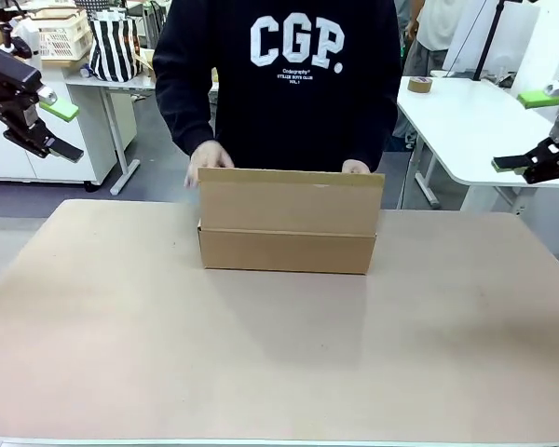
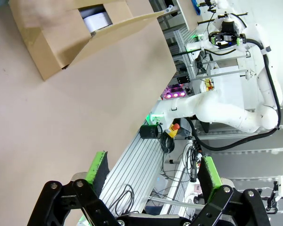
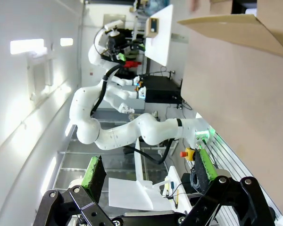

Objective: Pack the gift set into the box.
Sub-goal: Press and hold the closed box until the human finishes sealing it.

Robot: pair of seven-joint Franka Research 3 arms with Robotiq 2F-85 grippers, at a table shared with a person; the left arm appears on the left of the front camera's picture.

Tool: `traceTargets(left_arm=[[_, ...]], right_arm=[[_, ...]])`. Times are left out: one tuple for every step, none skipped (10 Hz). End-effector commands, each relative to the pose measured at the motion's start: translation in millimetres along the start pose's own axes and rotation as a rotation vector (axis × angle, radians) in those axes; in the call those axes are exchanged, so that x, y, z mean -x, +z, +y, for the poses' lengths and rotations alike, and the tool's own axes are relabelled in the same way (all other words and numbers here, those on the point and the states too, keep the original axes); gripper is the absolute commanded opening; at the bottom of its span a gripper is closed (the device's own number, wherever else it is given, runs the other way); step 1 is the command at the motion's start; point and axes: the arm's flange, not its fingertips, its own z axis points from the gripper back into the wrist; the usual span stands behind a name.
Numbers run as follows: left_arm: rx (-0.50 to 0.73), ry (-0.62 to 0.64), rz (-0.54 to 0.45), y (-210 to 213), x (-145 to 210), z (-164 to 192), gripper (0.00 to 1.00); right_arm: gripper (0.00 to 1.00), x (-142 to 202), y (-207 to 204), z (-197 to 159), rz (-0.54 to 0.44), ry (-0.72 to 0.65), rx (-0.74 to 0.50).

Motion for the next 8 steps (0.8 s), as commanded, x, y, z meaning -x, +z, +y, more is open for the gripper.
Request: traceTargets(left_arm=[[-0.01, 0.007, 0.002, 1.0, 1.3, -0.6, 1.0], [-0.01, 0.007, 0.002, 1.0, 1.3, -0.6, 1.0], [-0.01, 0.007, 0.002, 1.0, 1.3, -0.6, 1.0], [-0.01, 0.007, 0.002, 1.0, 1.3, -0.6, 1.0], [-0.01, 0.007, 0.002, 1.0, 1.3, -0.6, 1.0], [-0.01, 0.007, 0.002, 1.0, 1.3, -0.6, 1.0], [-0.01, 0.007, 0.002, 1.0, 1.3, -0.6, 1.0], [-0.01, 0.007, 0.002, 1.0, 1.3, -0.6, 1.0]], right_arm=[[1.0, -0.6, 0.7, 3.4, 0.0, -0.007, -0.001], [1.0, -0.6, 0.7, 3.4, 0.0, -0.007, -0.001], [1.0, -0.6, 0.7, 3.4, 0.0, -0.007, -0.001], [1.0, -0.6, 0.7, 3.4, 0.0, -0.007, -0.001], [1.0, -0.6, 0.7, 3.4, 0.0, -0.007, -0.001], [1.0, -0.6, 0.7, 3.4, 0.0, -0.007, -0.001], [1.0, -0.6, 0.7, 3.4, 0.0, -0.007, -0.001], [1.0, -0.6, 0.7, 3.4, 0.0, -0.007, -0.001]])
